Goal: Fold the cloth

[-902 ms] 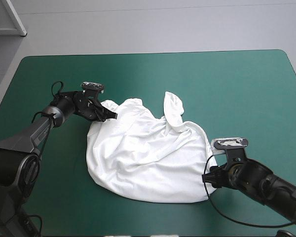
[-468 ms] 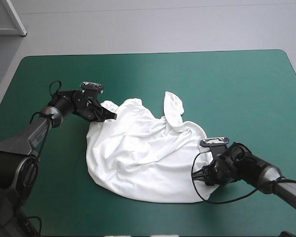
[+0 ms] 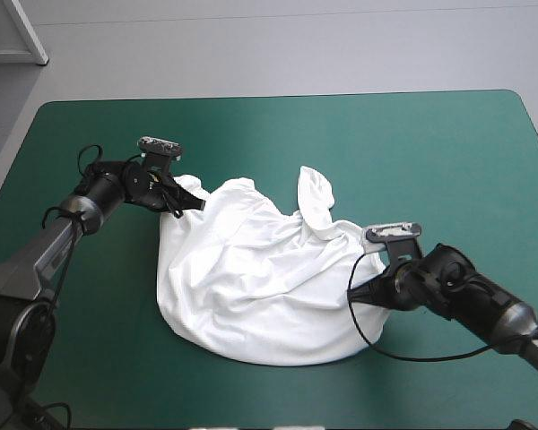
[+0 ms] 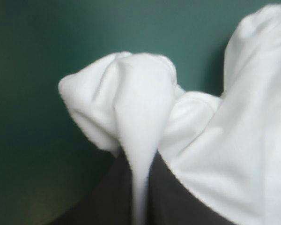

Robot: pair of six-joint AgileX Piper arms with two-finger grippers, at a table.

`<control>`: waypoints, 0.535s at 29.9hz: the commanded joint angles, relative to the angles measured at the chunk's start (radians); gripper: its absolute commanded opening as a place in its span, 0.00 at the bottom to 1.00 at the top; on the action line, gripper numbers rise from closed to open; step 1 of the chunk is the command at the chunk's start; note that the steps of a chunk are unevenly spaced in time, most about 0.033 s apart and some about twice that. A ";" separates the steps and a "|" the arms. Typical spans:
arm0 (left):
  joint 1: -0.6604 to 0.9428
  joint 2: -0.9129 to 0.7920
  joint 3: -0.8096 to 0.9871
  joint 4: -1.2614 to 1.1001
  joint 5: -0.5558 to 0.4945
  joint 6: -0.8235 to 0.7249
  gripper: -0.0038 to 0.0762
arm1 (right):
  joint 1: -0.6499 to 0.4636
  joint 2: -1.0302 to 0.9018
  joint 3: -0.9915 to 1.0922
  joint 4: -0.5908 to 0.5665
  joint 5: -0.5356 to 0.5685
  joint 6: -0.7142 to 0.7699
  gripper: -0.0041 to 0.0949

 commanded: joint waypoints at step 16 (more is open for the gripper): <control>-0.005 -0.665 -0.390 0.279 0.117 -0.161 0.04 | -0.002 -0.212 -0.978 -0.286 0.411 -0.210 0.03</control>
